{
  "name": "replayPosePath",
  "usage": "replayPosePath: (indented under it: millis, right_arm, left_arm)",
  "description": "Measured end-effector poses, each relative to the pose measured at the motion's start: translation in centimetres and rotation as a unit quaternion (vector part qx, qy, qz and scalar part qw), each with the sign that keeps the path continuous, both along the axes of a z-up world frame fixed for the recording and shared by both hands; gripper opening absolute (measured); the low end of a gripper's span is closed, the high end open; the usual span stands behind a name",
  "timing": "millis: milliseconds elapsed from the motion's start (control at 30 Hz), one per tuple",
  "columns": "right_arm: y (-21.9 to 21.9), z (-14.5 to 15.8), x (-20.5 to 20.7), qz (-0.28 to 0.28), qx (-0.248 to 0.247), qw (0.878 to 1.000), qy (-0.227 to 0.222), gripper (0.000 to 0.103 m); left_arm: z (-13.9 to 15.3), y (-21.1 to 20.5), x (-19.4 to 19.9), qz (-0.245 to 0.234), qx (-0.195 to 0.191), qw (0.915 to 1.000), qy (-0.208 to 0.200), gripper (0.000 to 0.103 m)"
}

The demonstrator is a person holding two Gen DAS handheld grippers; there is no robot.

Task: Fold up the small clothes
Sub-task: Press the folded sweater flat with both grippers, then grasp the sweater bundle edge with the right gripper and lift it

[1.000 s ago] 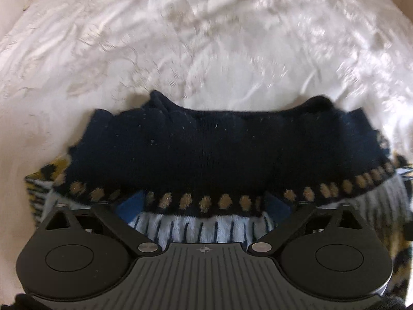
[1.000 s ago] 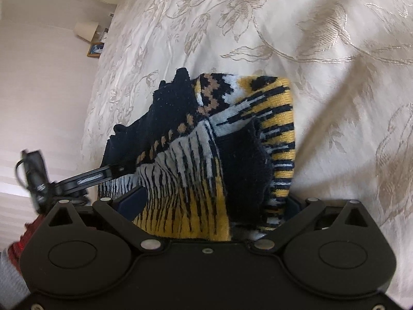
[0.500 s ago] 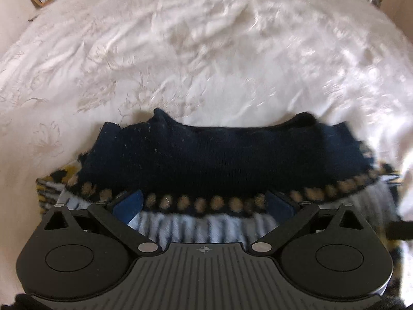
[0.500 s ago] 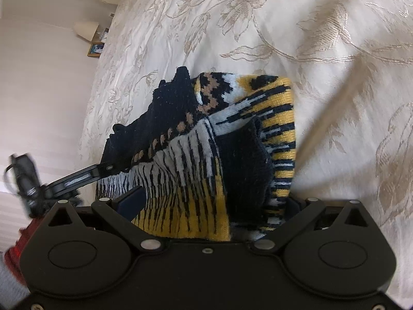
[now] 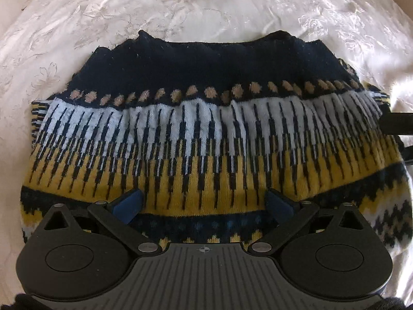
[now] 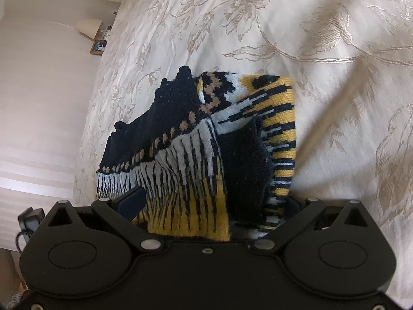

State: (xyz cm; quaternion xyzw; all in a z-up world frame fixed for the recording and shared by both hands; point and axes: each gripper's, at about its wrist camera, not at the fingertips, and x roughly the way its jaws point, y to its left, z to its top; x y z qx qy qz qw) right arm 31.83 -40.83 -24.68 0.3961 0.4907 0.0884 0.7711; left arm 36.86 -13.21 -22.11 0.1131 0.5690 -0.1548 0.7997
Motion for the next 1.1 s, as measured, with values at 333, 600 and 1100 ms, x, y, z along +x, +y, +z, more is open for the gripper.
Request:
replayPosePath:
  millis: [333, 600, 1100]
  right_arm:
    - [0.0, 0.8, -1.2, -0.016, 0.003, 1.000, 0.000, 0.083]
    - [1.3, 2.5, -1.8, -0.022, -0.046, 0.999, 0.013, 0.031]
    - [15.0, 13.8, 2.1, 0.012, -0.112, 0.993, -0.047, 0.029]
  left_arm:
    - [3.6, 2.4, -3.3, 0.001, -0.046, 0.9987, -0.022, 0.102]
    - [4.7, 6.8, -5.0, 0.003, -0.072, 0.9969, -0.030, 0.102]
    - [6.0, 17.8, -3.4, 0.040, -0.140, 0.9881, -0.049, 0.102]
